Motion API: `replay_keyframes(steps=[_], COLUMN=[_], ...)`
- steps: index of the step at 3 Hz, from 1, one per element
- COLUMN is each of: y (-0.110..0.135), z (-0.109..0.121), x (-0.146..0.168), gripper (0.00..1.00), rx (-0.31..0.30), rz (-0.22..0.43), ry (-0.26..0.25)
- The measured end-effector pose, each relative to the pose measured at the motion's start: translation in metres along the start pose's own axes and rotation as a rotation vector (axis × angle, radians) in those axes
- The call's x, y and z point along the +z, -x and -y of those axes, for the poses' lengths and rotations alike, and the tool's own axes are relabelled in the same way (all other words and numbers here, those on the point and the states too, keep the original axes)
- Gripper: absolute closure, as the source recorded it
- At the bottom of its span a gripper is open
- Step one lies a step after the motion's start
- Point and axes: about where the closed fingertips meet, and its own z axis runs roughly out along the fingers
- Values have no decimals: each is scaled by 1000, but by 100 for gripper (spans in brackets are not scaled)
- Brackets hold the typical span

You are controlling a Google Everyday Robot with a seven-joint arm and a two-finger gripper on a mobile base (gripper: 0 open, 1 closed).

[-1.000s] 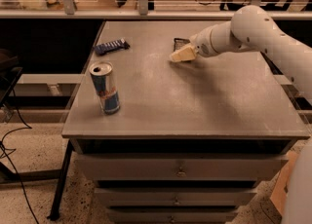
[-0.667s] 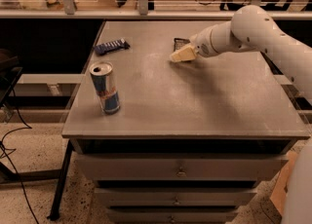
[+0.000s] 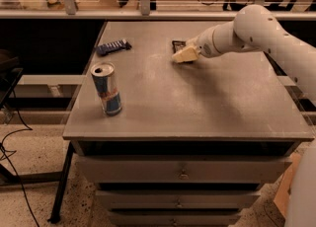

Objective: Move rxbar chocolate near redbull can

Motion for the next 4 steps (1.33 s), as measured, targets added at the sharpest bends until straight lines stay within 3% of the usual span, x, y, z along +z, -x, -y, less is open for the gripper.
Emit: replay_keyframes(steps=[1, 2, 4], y=[0, 0, 16], z=[0, 0, 3], x=[0, 0, -25], gripper=[91, 100, 100], rx=[0, 0, -28], rz=[0, 0, 32], ry=[0, 0, 27])
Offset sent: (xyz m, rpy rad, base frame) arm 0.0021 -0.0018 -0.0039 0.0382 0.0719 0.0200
